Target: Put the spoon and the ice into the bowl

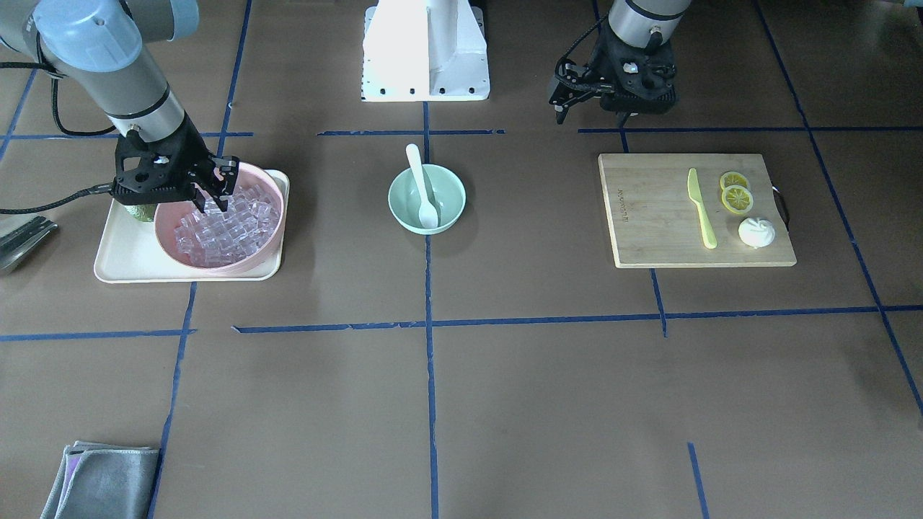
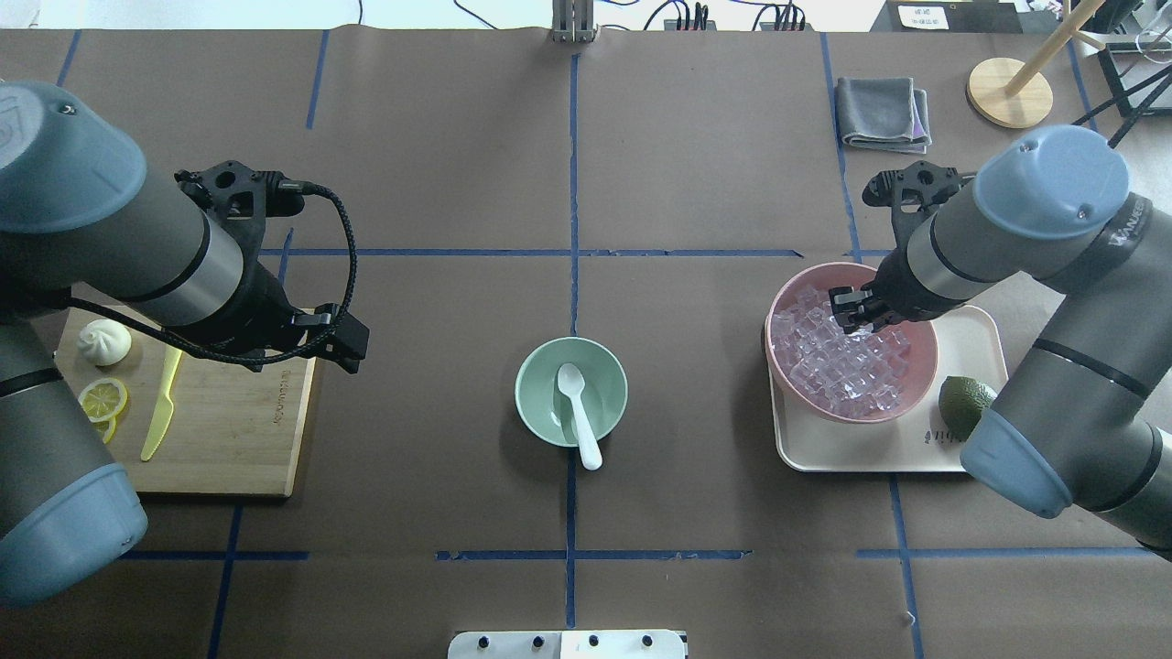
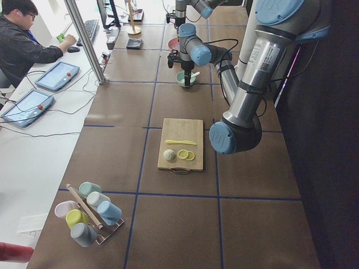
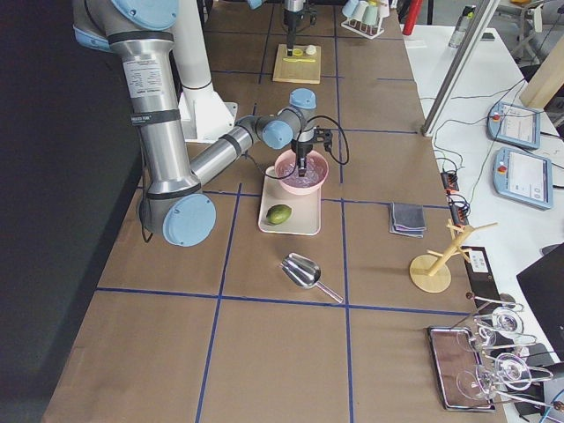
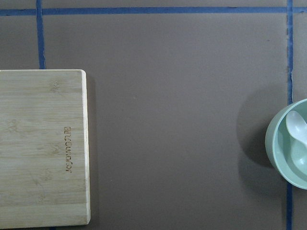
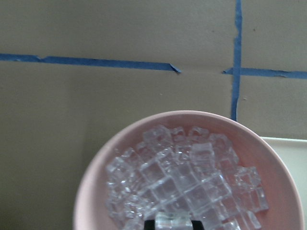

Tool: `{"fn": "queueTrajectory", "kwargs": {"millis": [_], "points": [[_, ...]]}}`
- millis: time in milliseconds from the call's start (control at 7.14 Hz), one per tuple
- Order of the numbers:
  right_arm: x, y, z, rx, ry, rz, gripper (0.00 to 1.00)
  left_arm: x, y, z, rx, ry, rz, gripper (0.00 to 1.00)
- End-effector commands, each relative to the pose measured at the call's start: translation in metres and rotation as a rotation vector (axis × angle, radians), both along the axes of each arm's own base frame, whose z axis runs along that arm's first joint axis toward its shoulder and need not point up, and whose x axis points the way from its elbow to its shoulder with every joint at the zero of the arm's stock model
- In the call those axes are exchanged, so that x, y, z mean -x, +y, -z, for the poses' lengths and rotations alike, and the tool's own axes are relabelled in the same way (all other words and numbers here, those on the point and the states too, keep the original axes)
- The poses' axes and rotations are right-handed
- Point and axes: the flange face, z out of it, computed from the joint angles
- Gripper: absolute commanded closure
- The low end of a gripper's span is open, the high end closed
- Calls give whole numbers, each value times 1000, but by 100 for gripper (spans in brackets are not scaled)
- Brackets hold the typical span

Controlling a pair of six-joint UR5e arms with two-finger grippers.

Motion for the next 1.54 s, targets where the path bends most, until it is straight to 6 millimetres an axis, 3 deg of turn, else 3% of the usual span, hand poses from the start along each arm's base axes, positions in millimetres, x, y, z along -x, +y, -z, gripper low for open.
{"fn": "queueTrajectory", "kwargs": {"millis": [0,280,420,560,700,980,1120,1260,1400], "points": [[22,2,62,-14,-22,16,100,39,-15,-37,-75,-45,-52,0],[61,22,99,-13,-56,-4,100,98,-36,-88,-190,-116,-134,0],[86,33,115,-21,-64,-2,100,136,-41,-123,-191,-157,-134,0],[119,36,134,-31,-60,-11,100,173,-50,-144,-178,-168,-115,0],[163,47,145,-40,-34,-28,100,200,-49,-154,-157,-144,-90,0],[225,60,162,-52,-8,-21,100,243,-27,-214,-257,-193,-275,0],[241,60,161,-62,-14,-16,98,283,-44,-243,-217,-211,-210,0],[241,59,162,-62,-18,-17,70,292,-54,-271,-182,-218,-186,0],[241,59,165,-66,-24,-18,1,306,-62,-294,-152,-221,-155,0]]}}
